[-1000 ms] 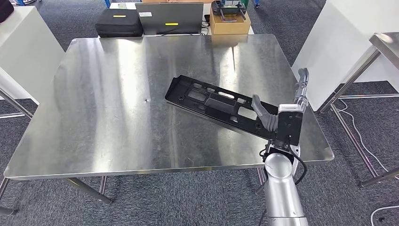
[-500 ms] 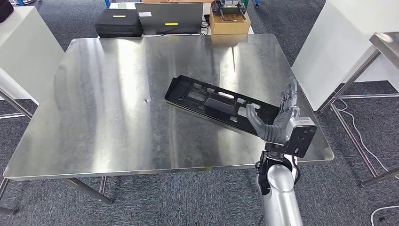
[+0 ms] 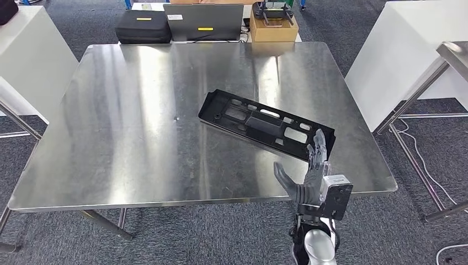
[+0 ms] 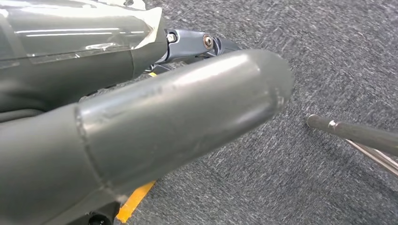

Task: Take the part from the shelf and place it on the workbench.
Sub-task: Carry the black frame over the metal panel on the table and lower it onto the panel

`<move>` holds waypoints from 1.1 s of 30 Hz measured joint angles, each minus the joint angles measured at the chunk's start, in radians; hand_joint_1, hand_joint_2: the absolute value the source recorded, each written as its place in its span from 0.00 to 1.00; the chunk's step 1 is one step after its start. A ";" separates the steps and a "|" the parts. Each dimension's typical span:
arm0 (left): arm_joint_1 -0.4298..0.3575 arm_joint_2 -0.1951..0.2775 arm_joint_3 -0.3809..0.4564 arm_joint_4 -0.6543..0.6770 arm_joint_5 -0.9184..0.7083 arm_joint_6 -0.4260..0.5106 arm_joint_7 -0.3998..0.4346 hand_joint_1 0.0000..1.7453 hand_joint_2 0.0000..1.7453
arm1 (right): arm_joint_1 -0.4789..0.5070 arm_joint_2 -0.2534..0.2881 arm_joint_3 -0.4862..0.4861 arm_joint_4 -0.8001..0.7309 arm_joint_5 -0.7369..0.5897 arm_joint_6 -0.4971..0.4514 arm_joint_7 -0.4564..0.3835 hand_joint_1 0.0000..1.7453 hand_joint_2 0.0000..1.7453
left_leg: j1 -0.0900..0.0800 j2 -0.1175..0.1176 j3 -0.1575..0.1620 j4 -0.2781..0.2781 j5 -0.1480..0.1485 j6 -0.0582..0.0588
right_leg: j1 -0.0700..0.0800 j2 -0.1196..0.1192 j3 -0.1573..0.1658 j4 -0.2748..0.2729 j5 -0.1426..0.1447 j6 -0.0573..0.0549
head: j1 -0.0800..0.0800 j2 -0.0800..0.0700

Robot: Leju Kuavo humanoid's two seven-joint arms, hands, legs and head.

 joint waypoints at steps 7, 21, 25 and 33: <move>0.001 -0.009 0.002 0.000 -0.007 -0.003 0.004 0.00 0.00 | 0.021 0.001 0.009 -0.009 0.066 -0.010 0.013 0.00 1.00 | -0.009 -0.004 -0.008 0.008 0.017 -0.020 | 0.012 0.004 0.182 -0.284 0.095 -0.003 | -0.001 0.000; 0.006 -0.015 0.009 0.000 -0.047 -0.011 0.030 0.00 0.00 | 0.078 0.017 0.025 -0.027 0.149 -0.044 0.010 0.00 1.00 | 0.033 0.000 0.107 0.041 -0.115 -0.079 | -0.002 -0.007 0.095 -0.264 0.171 -0.021 | -0.006 0.000; 0.004 -0.016 0.009 0.000 -0.054 -0.012 0.031 0.00 0.00 | 0.089 0.016 0.020 -0.037 0.147 -0.052 0.006 0.00 1.00 | 0.024 -0.004 0.095 0.026 -0.099 -0.044 | 0.004 -0.005 0.078 -0.257 0.180 0.008 | -0.001 0.000; 0.005 -0.016 0.008 0.000 -0.072 -0.022 0.031 0.00 0.00 | 0.115 0.012 -0.002 -0.047 0.129 -0.054 -0.009 0.00 1.00 | 0.001 0.004 -0.002 0.024 -0.018 -0.006 | 0.011 0.000 0.049 -0.018 0.032 0.000 | 0.006 0.000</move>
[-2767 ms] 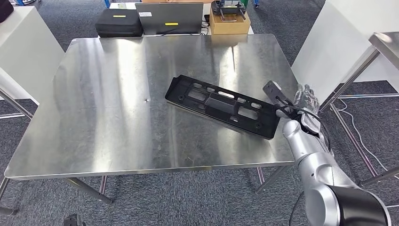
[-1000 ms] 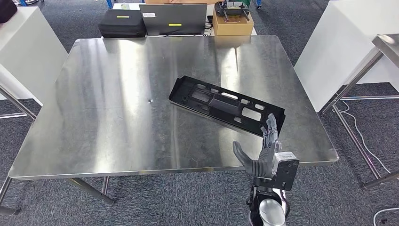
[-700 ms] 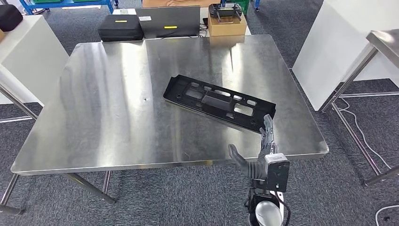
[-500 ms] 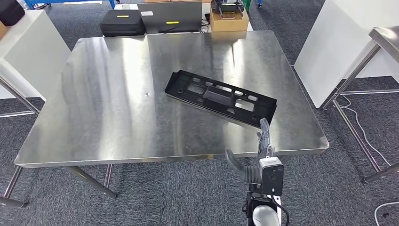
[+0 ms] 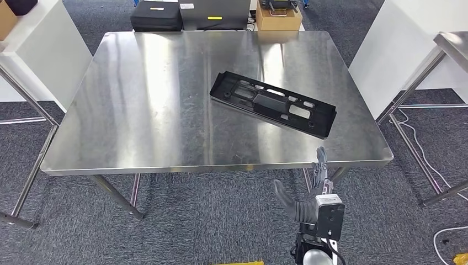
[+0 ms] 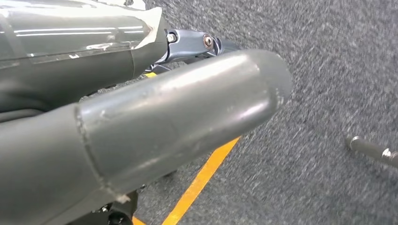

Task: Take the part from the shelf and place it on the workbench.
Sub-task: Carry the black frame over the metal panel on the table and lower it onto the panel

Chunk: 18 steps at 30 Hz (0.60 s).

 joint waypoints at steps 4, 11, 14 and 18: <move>-0.001 -0.003 -0.004 0.002 -0.009 -0.005 -0.001 0.00 0.00 | 0.004 -0.001 -0.006 -0.006 -0.031 -0.001 -0.014 0.00 1.00 | -0.010 -0.001 -0.024 -0.002 0.037 -0.011 | 0.018 0.000 0.172 -0.255 0.029 -0.022 | -0.001 0.000; 0.002 0.000 -0.007 0.006 -0.018 -0.007 -0.001 0.00 0.00 | 0.033 0.000 -0.026 -0.011 -0.053 -0.004 -0.020 0.00 1.00 | 0.007 0.000 -0.083 0.155 -0.115 -0.054 | 0.003 -0.008 0.119 -0.282 0.098 -0.062 | -0.010 0.000; 0.002 0.001 -0.007 0.006 -0.018 -0.007 0.000 0.00 0.00 | 0.044 0.000 -0.031 -0.012 -0.053 -0.006 -0.020 0.00 1.00 | 0.023 0.001 -0.080 0.274 -0.148 -0.074 | -0.001 -0.012 0.076 -0.277 0.133 -0.053 | -0.011 0.000; 0.000 0.002 -0.008 0.006 -0.018 -0.006 0.000 0.00 0.00 | 0.048 0.000 -0.037 -0.015 -0.053 -0.007 -0.020 0.00 0.25 | 0.040 0.000 0.095 0.071 -0.097 -0.095 | -0.011 -0.013 0.016 -0.242 0.159 -0.026 | -0.012 0.000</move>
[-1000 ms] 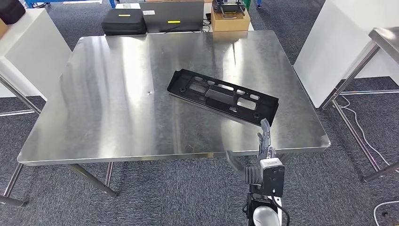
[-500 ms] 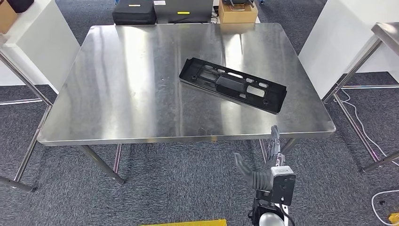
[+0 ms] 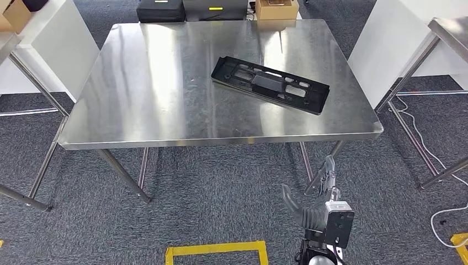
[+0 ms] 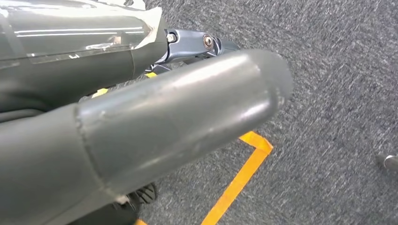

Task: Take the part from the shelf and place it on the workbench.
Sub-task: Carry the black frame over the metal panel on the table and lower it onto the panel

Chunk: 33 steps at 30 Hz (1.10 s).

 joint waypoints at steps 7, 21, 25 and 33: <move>-0.004 -0.004 -0.001 0.005 -0.010 0.000 0.003 0.00 0.00 | 0.010 -0.002 -0.009 -0.006 -0.025 0.018 -0.005 0.00 0.00 | -0.016 0.004 -0.031 -0.062 0.031 0.074 | 0.002 0.006 -0.061 0.092 -0.062 0.029 | 0.009 0.000; -0.010 -0.017 -0.001 0.007 -0.008 0.000 0.005 0.00 0.00 | -0.004 -0.008 -0.012 0.001 -0.034 0.091 -0.054 0.00 0.00 | -0.026 0.004 -0.173 -0.055 0.149 0.038 | 0.019 0.010 0.163 -0.046 -0.120 -0.025 | 0.007 0.000; -0.010 -0.017 -0.001 0.007 -0.007 0.000 0.005 0.00 0.00 | -0.005 -0.008 -0.012 0.010 -0.038 0.100 -0.054 0.00 0.00 | -0.022 0.002 -0.211 0.163 -0.031 0.020 | 0.018 0.002 0.110 -0.043 -0.069 -0.042 | 0.001 0.000; -0.014 -0.015 -0.001 0.007 -0.010 -0.001 0.004 0.00 0.00 | -0.017 -0.009 -0.016 0.026 -0.053 0.118 -0.068 0.00 0.00 | -0.022 -0.001 0.013 -0.069 0.006 0.028 | 0.021 -0.004 0.019 -0.003 -0.009 0.002 | 0.001 0.000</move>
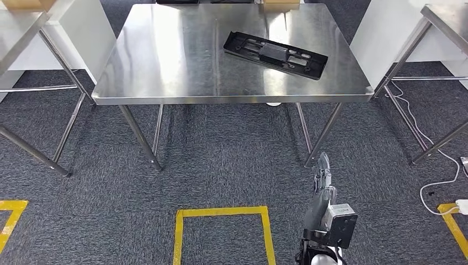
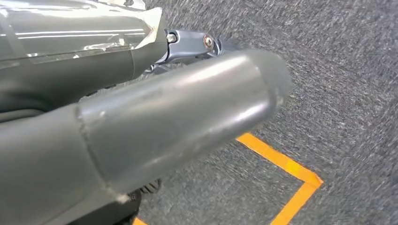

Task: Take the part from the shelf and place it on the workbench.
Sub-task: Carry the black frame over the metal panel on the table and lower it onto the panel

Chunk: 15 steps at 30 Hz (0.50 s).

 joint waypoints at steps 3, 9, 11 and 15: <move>-0.001 -0.002 0.000 0.000 0.000 -0.001 -0.001 0.00 0.00 | -0.003 -0.001 -0.002 0.004 -0.002 0.002 -0.003 0.00 0.00 | 0.001 0.006 -0.019 -0.011 0.026 0.034 | 0.002 0.004 -0.022 0.024 -0.016 0.012 | 0.003 0.000; -0.006 -0.002 0.000 0.000 0.010 -0.012 -0.002 0.00 0.00 | -0.005 -0.011 -0.013 0.015 -0.015 0.011 -0.004 0.00 0.00 | 0.002 0.011 -0.099 -0.012 0.090 0.049 | -0.005 0.013 -0.078 0.296 -0.161 0.021 | 0.015 0.000; -0.007 -0.003 0.000 0.000 0.011 -0.012 -0.002 0.00 0.00 | -0.009 -0.013 -0.018 0.018 -0.018 0.015 -0.004 0.00 0.00 | 0.002 0.010 -0.121 -0.011 0.110 0.043 | -0.008 0.013 0.010 0.193 -0.118 0.035 | 0.015 0.000; -0.012 -0.004 0.000 0.000 0.011 -0.012 -0.002 0.00 0.00 | -0.021 -0.014 -0.020 0.019 -0.019 0.016 -0.005 0.00 0.00 | -0.001 0.010 -0.137 -0.015 0.148 0.020 | 0.005 0.017 0.155 -0.044 -0.120 0.018 | 0.013 0.000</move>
